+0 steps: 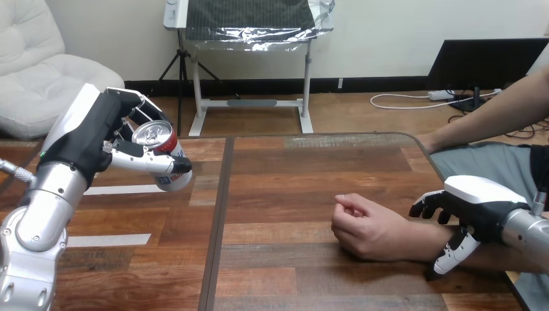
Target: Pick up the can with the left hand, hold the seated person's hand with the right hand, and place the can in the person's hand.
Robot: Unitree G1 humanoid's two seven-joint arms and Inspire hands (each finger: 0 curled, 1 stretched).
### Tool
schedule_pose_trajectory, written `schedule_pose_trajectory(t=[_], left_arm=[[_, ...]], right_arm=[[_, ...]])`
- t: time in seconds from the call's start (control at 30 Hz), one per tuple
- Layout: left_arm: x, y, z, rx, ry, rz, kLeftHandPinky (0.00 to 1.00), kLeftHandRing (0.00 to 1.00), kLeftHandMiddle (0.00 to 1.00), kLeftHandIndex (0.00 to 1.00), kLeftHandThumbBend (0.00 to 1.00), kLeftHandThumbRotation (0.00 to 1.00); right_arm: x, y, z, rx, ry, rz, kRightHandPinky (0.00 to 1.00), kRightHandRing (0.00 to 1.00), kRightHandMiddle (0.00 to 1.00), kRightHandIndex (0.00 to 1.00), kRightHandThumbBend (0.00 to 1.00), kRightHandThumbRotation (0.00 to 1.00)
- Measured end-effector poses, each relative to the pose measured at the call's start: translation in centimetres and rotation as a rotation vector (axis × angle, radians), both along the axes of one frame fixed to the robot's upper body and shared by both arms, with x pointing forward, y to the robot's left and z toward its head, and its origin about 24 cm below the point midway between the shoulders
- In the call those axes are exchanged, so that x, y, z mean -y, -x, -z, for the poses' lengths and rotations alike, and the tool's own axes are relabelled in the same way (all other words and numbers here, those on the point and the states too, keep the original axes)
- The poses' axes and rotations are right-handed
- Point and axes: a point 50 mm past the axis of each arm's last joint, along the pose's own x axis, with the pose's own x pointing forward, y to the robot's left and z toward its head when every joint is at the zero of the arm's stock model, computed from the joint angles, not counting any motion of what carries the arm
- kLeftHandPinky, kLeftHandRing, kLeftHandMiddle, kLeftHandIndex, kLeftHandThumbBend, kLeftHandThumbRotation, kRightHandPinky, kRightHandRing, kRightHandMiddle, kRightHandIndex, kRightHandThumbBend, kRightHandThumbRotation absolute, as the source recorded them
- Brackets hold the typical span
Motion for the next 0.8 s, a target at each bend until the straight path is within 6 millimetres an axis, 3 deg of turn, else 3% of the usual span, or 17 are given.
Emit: schedule_pose_trajectory(t=[0.4,0.8], left_arm=[[0.08,0.03,-0.11,0.012,-0.001,0.011,0.24,0.29,0.38,0.41,0.85,0.0],[0.14,0.04,-0.24,0.024,-0.001,0.021,0.21,0.25,0.36,0.41,0.85,0.0]], right_arm=[[-0.13,-0.11,0.07,-0.022,0.021,-0.001,0.52,0.7,0.79,0.79,0.96,0.2],[-0.26,-0.14,0.14,-0.028,0.025,-0.007,0.53,0.69,0.76,0.75,0.94,0.18]])
